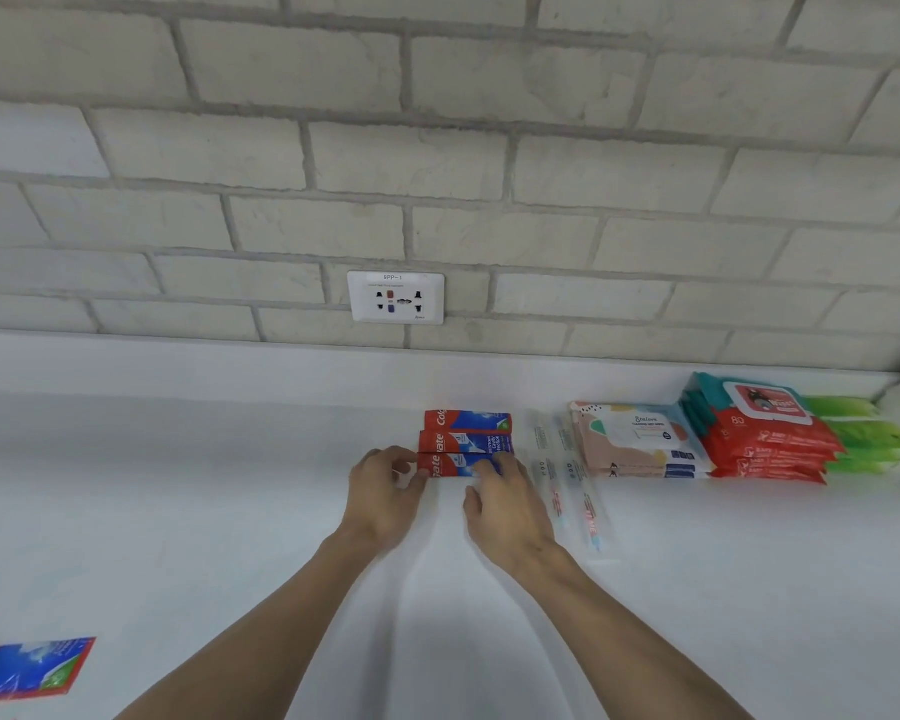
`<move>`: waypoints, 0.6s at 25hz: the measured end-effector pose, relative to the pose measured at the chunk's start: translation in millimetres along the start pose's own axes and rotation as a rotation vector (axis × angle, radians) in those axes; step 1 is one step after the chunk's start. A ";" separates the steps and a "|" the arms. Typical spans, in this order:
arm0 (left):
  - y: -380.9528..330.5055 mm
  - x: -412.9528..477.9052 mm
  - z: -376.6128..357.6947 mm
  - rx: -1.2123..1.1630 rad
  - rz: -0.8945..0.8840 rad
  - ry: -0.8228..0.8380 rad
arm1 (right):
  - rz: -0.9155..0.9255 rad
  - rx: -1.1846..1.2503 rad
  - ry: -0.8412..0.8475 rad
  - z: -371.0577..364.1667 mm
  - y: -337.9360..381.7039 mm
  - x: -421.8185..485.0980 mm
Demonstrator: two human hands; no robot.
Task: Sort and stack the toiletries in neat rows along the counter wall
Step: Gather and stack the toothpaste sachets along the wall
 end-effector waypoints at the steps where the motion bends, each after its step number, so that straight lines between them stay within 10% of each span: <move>1: 0.9 -4.1 6.4 -0.008 -0.005 -0.007 | 0.014 0.023 -0.004 3.3 5.8 -1.7; 15: 31.3 -88.7 153.6 0.060 -0.212 -0.030 | 0.056 0.262 0.078 36.0 130.7 -89.9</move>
Point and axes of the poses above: each hand's wrist, its own x-axis towards the middle knuckle, its own z-axis out of the back of the hand, y = z × x, the point moved 8 cm from there along x, towards the middle knuckle, and after that the axes turned 10 degrees about -y, right-handed, at the moved point
